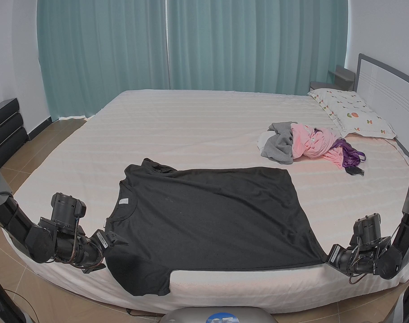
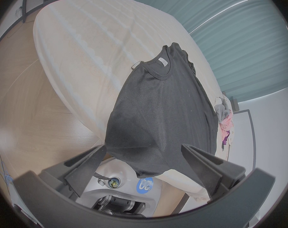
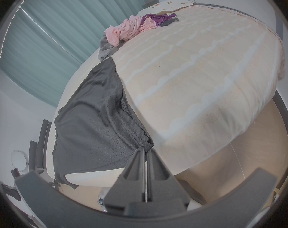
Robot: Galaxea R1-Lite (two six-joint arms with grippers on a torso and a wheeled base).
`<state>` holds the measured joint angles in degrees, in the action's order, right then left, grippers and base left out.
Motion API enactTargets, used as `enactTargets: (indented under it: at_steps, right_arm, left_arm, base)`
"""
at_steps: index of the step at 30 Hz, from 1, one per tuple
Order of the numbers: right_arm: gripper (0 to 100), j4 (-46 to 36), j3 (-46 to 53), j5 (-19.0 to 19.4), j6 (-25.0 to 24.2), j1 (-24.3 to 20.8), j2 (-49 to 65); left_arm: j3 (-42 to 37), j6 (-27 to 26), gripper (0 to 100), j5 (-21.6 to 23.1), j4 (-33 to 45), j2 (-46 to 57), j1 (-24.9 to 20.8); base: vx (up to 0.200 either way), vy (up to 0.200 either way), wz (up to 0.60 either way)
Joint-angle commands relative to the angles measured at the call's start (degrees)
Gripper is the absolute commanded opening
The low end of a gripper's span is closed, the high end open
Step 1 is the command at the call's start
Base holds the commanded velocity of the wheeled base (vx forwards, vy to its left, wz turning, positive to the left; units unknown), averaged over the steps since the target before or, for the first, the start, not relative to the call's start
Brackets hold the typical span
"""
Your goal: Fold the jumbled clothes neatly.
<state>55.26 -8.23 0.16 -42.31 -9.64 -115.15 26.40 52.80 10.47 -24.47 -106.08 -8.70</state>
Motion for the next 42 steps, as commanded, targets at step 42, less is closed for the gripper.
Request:
enactTargets:
  at_steps: [42]
  right_arm:
    - [100,3.54,-5.48,4.76,0.57,-0.46,2.12]
  left_arm:
    - [1.63,1.26,100,0.16,0.12,1.93,2.11]
  base:
    - [0.000,0.043,0.00]
